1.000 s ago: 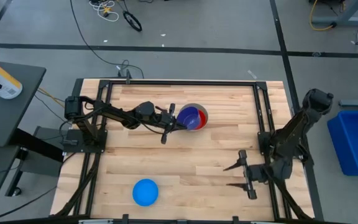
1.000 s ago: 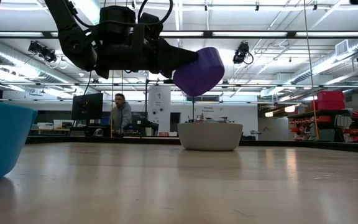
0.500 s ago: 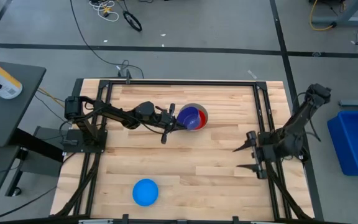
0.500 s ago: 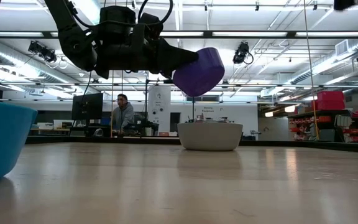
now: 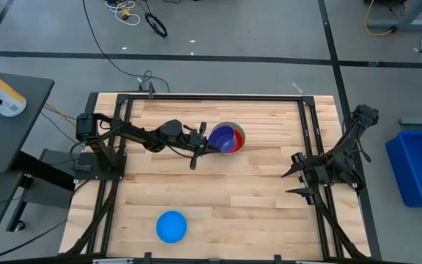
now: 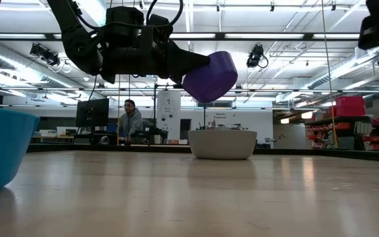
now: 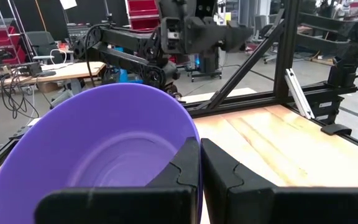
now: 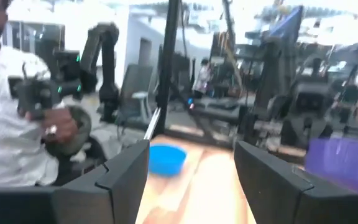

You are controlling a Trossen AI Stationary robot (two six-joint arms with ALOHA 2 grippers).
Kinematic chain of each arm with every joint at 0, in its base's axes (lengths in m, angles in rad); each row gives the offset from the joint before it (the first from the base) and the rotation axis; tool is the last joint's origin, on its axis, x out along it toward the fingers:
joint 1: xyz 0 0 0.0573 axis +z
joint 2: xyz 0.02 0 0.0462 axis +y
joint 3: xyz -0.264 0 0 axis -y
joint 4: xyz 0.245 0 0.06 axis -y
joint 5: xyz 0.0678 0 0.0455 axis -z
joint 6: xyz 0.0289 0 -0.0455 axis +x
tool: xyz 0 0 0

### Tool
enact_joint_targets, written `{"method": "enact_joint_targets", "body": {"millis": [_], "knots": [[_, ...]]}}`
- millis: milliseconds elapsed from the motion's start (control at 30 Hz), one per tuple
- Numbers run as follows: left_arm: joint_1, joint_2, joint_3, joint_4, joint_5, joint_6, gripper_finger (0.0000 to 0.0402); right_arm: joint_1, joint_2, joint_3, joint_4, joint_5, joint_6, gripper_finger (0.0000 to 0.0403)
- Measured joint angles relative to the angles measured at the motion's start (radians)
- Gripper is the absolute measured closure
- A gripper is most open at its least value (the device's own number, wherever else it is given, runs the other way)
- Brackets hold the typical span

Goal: Nest bowls inside each other
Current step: Stack the dark blue bowl on top of the red bowl

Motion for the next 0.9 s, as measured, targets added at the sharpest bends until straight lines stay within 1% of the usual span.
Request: {"method": "enact_joint_targets", "body": {"millis": [100,133,167,267,300,500,567,667,800,900], "knots": [[0.000,0.000,0.000,0.000,-0.001,0.001,0.0396,-0.026,-0.012,0.000,-0.089,0.003,0.083,0.0165],[0.000,0.000,0.000,0.000,-0.001,0.001,0.0396,-0.044,-0.013,0.000,-0.103,-0.014,0.106,0.0167],[0.000,0.000,0.000,0.000,-0.001,0.001,0.0396,-0.065,-0.013,0.000,-0.113,-0.071,0.107,0.0169],[0.000,0.000,0.000,0.000,-0.001,0.002,0.0396,-0.144,-0.012,0.000,-0.093,-0.355,0.027,0.0175],[0.000,0.000,0.000,0.000,-0.001,0.002,0.0396,-0.174,-0.013,0.000,-0.075,-0.418,0.011,0.0177],[0.000,0.000,0.000,0.007,-0.001,-0.001,0.0396,-0.360,-0.013,0.000,-0.118,-0.619,0.039,0.0188],[0.000,0.000,0.000,0.006,0.002,-0.001,0.0396,-0.418,-0.016,0.000,-0.155,-0.644,0.070,0.0193],[0.000,0.000,0.000,0.006,0.003,-0.001,0.0396,-0.512,-0.016,0.000,-0.208,-0.596,0.102,0.0199],[0.000,0.000,0.000,0.005,0.006,-0.001,0.0396,-0.640,-0.016,0.000,-0.194,-0.621,0.081,0.0207],[0.000,0.000,0.000,0.002,0.006,-0.001,0.0396,-0.716,-0.016,0.000,-0.200,-0.578,0.083,0.0213]]}}
